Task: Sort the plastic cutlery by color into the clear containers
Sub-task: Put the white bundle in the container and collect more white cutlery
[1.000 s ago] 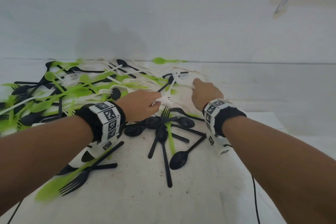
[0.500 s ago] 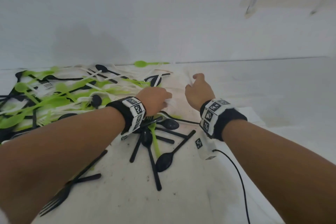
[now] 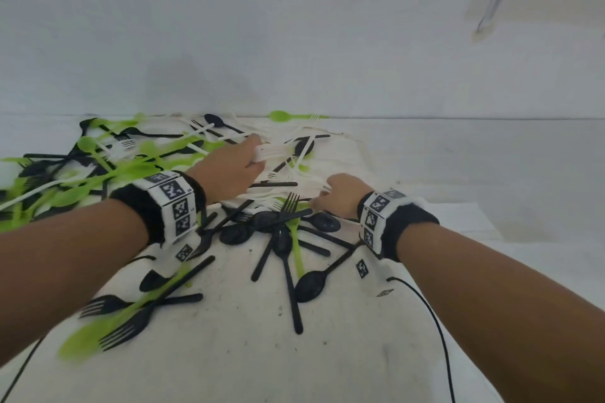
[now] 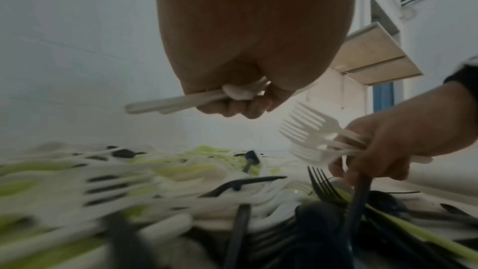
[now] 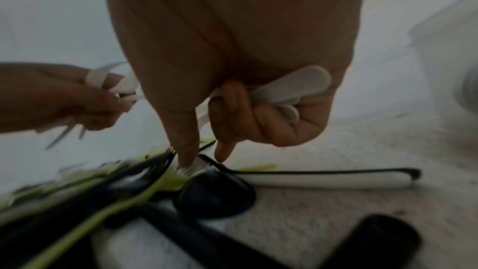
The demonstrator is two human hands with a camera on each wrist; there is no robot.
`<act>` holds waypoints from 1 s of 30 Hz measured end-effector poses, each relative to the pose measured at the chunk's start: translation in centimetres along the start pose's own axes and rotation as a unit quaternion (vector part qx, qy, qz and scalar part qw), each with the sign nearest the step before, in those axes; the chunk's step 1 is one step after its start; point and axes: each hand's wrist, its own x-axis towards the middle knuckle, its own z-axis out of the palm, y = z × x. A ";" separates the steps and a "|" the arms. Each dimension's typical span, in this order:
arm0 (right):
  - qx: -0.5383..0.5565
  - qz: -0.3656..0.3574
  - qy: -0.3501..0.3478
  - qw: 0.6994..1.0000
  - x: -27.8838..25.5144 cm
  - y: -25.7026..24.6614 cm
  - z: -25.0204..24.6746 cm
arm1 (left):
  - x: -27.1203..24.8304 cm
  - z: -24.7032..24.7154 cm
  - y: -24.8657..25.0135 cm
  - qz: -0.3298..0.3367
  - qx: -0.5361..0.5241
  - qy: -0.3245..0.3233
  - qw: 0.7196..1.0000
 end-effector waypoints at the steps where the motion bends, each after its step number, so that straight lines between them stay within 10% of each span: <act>1: -0.026 -0.003 -0.004 1.000 0.2 0.2 0.7 | -0.8 -0.1 -0.6 -0.016 -0.012 -0.006 1.000; 17: 0.066 0.044 0.041 0.996 1.1 1.0 -0.1 | -5.1 0.8 -1.2 -0.080 -0.016 -0.026 0.996; 30: -0.121 0.007 0.086 0.989 0.1 2.4 0.1 | -4.8 1.3 -0.5 -0.054 -0.014 -0.027 0.998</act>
